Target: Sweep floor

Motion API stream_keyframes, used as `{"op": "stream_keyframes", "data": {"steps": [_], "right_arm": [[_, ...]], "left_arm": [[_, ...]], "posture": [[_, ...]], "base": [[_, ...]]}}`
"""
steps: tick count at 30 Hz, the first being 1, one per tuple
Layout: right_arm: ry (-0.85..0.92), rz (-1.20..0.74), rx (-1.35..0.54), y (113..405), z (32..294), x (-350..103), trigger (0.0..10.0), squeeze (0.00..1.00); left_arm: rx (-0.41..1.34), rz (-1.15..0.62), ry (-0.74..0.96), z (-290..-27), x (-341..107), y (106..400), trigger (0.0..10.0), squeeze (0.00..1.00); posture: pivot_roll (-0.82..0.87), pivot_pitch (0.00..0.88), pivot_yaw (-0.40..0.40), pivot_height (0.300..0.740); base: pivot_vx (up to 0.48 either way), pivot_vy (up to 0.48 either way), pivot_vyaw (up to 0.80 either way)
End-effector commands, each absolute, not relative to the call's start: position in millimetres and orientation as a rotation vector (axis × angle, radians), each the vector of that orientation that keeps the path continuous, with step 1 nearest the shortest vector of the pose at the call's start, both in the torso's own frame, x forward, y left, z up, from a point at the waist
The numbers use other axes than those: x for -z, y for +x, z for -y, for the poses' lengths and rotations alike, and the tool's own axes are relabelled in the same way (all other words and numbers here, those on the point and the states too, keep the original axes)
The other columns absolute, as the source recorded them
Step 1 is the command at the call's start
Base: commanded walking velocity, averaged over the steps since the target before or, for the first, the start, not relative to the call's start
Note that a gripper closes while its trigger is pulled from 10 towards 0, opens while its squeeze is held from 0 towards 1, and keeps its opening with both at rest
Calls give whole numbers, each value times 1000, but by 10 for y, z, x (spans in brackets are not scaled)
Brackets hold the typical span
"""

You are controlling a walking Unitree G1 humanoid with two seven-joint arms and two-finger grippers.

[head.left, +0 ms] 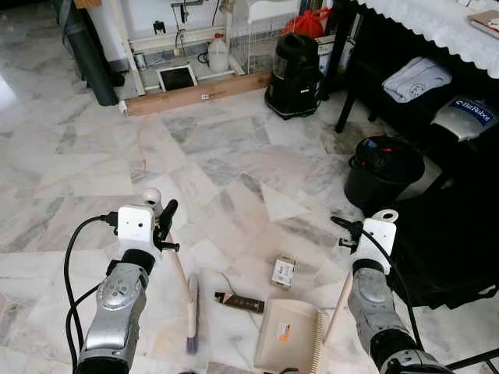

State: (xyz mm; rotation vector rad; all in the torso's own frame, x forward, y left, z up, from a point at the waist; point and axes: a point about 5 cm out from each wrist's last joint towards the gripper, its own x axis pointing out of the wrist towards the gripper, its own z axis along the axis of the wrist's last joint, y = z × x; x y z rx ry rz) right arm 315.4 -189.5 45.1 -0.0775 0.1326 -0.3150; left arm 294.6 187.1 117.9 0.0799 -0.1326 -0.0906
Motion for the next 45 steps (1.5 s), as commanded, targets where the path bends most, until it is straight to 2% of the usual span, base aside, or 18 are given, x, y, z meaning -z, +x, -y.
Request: {"op": "stream_keyframes", "data": {"steps": [1,7,45], "right_arm": [[-87,-144,281,3111,1813,-392,10000,0],[-125,-29,234,3137,1728,-519,10000,0],[-174,49,300,3118,1842,-585,10000,0]], "left_arm": [[78,176,75,-1893,-1259,2955,10000,0],[77,181,72,-1889,-1265,2957,10000,0],[79,189,76,-1892,-1277,2954,10000,0]], "posture": [[143,169,6,740],[142,171,5,740],[147,173,7,740]], "base": [[0,0,0],[0,0,0],[0,0,0]]}}
